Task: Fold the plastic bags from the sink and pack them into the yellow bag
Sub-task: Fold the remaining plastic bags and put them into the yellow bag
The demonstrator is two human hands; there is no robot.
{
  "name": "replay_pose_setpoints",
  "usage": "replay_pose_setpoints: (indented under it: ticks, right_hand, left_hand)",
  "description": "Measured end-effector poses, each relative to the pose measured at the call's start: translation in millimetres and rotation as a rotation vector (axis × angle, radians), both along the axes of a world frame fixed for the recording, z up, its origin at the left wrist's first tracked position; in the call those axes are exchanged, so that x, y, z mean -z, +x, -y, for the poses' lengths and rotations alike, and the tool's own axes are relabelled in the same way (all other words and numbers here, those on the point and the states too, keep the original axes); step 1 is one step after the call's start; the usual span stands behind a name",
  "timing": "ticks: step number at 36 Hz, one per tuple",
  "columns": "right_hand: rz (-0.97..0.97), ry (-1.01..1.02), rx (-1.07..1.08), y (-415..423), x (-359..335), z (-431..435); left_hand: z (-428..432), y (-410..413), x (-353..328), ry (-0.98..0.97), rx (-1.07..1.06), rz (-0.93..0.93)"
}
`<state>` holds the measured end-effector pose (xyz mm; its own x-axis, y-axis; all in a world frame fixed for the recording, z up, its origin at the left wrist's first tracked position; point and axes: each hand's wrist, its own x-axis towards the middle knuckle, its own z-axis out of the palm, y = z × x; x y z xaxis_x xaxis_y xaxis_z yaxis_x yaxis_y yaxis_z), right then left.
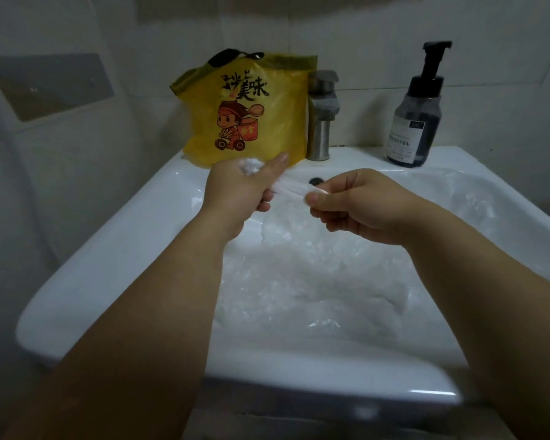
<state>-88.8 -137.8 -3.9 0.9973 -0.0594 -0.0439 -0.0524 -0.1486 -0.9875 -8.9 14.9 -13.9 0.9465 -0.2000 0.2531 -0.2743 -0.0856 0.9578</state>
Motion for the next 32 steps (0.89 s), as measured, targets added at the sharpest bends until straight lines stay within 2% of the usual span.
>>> replay_pose_setpoints:
  ticks: [5,13,16,19,24,27,32]
  right_hand:
    - [-0.008,-0.013,-0.001,-0.9,-2.9,6.6]
    - [-0.044,0.018,0.033,-4.5,-5.0,16.5]
    - [-0.061,-0.011,0.043,-4.8,-14.6,21.3]
    - [-0.075,-0.08,0.017,-3.5,-31.3,23.8]
    - [-0.024,-0.066,0.003,12.5,-59.4,14.3]
    - [0.067,-0.031,0.044,30.3,-72.0,1.3]
    - [0.254,0.004,0.165,60.1,-93.7,-17.3]
  left_hand:
    - [-2.6,-0.2,-0.5,0.019,0.05,0.022]
    - [-8.7,-7.0,-4.5,-0.102,0.314,-0.215]
    - [-14.1,-5.0,-13.9,-0.045,0.373,-0.284]
    - [-24.3,1.6,-30.3,0.071,0.422,-0.259]
    - [-34.5,12.3,-60.1,0.089,0.29,-0.08]
    - [-38.9,17.8,-74.1,0.035,0.181,0.009]
    - [-53.8,37.4,-95.7,-0.096,0.008,0.051]
